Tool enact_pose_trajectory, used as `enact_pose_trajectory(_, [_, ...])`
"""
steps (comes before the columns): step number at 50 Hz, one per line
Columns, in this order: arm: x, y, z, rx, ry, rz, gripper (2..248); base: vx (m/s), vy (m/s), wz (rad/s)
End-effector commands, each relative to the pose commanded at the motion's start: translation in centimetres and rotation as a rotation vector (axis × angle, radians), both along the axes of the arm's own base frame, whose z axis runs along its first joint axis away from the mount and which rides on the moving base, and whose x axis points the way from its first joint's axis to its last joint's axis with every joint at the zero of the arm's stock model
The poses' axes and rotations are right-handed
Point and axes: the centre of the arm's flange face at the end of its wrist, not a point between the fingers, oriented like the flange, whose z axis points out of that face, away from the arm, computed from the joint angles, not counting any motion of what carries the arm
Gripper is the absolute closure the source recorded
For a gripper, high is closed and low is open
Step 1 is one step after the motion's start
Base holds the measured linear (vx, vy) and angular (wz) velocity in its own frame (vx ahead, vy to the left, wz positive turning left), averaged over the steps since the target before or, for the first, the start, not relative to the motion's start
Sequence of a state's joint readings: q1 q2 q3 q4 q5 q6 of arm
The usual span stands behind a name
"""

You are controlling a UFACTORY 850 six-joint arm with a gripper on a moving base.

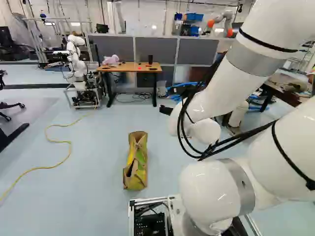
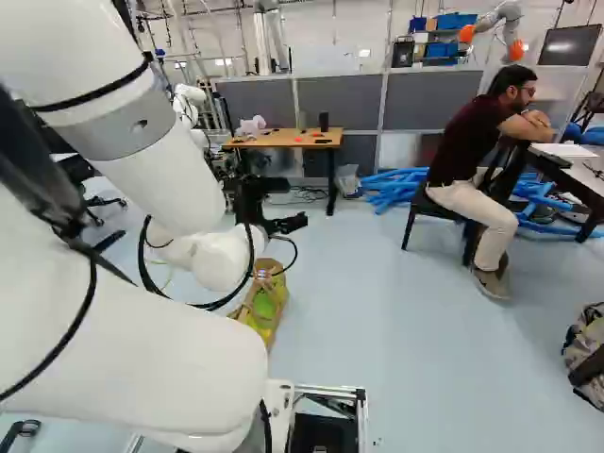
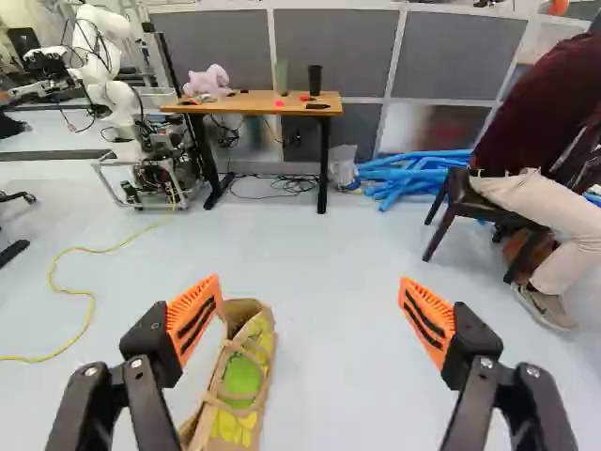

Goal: Pick up the bag on the ground and place it on the table

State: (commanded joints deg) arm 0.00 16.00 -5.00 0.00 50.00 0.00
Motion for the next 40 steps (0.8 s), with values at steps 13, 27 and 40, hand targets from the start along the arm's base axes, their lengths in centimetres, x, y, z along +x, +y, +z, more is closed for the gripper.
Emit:
enact_pose_trajectory(13, [0.00,0.00,0.00,0.000,0.000,0.000,3,0.000,0.000,0.000])
enact_pose_trajectory(27, [0.01,0.02,0.00,0.000,0.000,0.001,3,0.000,0.000,0.000])
enact_pose_trajectory(40, [0.59,0.38,0.09,0.000,0.003,0.014,3,0.000,0.000,0.000])
